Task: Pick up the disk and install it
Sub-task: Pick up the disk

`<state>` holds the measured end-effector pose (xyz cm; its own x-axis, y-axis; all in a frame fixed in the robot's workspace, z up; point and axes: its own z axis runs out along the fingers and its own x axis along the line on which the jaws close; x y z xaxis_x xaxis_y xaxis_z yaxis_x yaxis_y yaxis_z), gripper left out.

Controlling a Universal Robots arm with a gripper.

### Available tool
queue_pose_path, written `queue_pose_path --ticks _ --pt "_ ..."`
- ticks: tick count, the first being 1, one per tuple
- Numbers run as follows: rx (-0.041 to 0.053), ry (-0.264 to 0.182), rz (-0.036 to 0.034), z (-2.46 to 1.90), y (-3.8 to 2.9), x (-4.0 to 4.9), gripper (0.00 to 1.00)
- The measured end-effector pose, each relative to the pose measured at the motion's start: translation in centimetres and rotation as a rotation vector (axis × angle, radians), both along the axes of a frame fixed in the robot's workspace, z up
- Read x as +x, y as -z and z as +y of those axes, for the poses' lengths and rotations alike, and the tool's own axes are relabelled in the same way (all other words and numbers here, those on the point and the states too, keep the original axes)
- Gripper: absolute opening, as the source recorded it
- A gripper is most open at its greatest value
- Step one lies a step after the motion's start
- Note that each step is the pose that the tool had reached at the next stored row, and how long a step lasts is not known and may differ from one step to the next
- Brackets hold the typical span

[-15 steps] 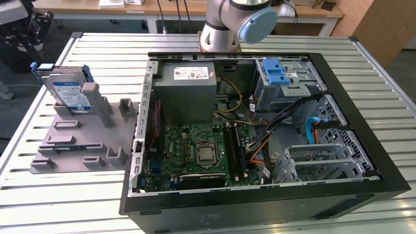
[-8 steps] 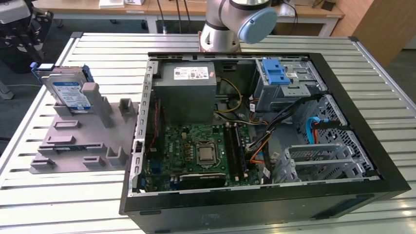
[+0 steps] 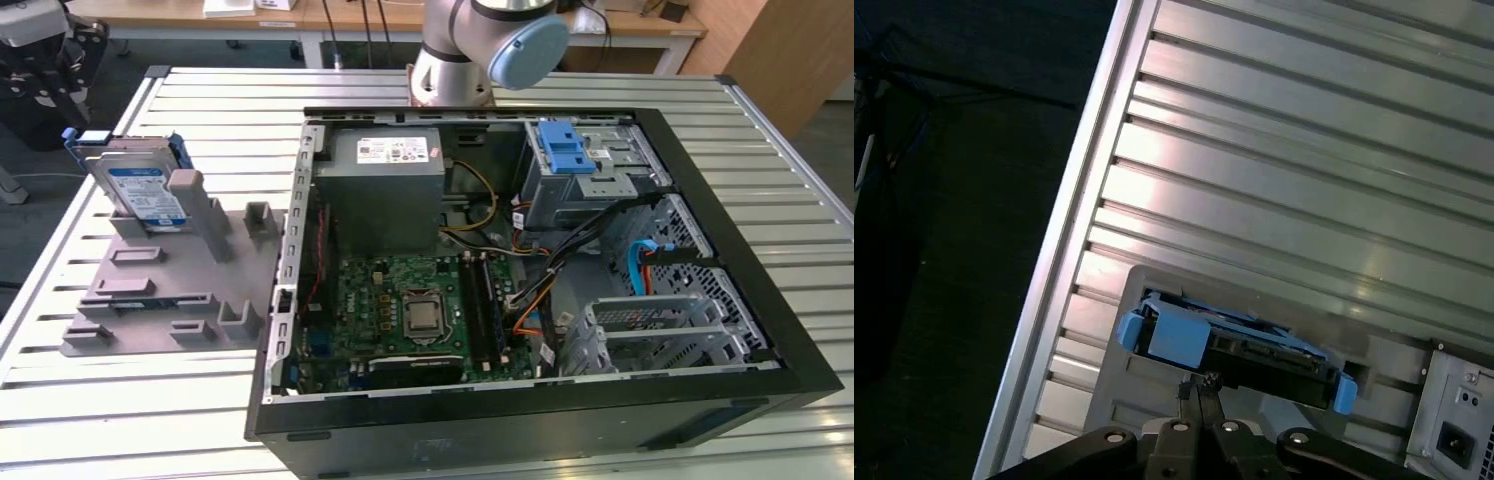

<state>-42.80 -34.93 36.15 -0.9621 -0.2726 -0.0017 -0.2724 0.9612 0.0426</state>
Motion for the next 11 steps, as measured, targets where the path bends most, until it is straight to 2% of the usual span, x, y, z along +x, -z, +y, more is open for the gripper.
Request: queue_pose_path --ticks 11 --pt "0.0 -0.086 0.0 0.0 0.0 0.0 0.11"
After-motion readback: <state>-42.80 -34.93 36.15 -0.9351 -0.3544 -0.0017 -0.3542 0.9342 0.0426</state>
